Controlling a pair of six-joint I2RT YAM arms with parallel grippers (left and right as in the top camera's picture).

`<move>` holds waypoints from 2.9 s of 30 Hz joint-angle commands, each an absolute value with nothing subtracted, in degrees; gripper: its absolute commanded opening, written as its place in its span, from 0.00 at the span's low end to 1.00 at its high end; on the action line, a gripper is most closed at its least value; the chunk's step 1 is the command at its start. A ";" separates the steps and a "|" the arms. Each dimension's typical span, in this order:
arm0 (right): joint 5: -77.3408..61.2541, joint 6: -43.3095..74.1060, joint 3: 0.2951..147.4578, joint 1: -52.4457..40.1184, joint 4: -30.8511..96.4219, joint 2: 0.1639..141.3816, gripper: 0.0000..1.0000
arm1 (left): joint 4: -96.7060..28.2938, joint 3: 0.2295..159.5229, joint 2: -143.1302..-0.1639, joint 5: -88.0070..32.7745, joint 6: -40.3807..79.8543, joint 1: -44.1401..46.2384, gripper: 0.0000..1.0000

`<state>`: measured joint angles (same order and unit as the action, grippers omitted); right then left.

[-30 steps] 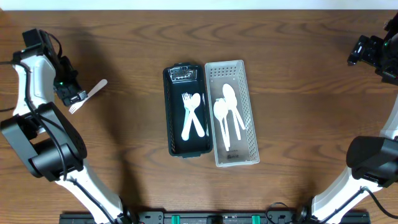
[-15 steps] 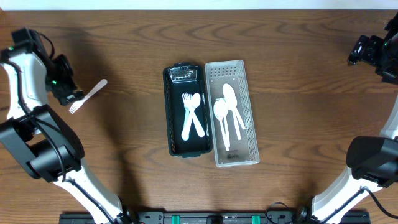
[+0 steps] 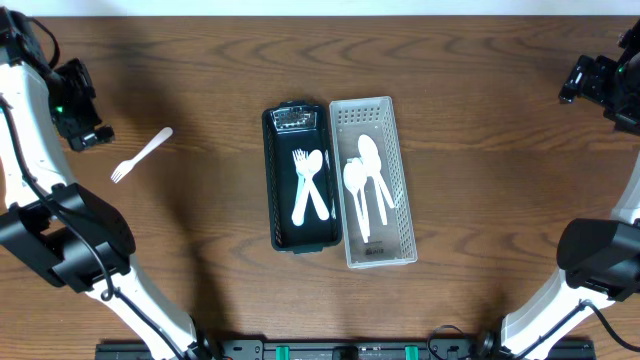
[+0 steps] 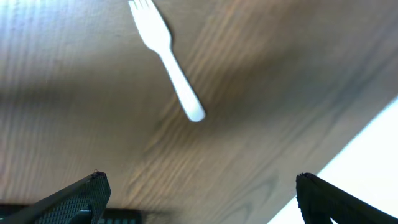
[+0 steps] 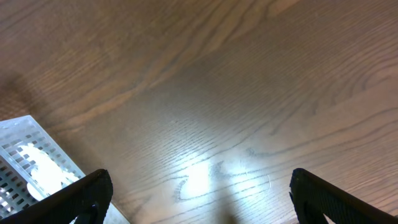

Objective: Pack container
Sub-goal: 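Move the left gripper over the last white fork on the table, then lower the left gripper onto the fork and close on it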

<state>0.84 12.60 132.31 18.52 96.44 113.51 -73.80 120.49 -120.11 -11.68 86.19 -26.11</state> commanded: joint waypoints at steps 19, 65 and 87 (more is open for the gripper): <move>-1.63 13.23 132.09 18.68 97.30 113.16 0.94 | -75.18 120.99 -134.34 -12.14 93.73 -28.69 0.98; -3.49 13.47 132.09 18.68 97.30 113.16 0.94 | -71.50 118.28 -141.32 1.13 88.55 -26.63 0.98; -3.46 13.72 132.09 18.68 97.19 113.16 0.94 | -69.71 115.15 -142.45 1.37 88.55 -26.30 0.81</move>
<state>-3.07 13.02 132.31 18.52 97.10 113.51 -69.84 118.24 -140.31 0.45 88.49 -26.46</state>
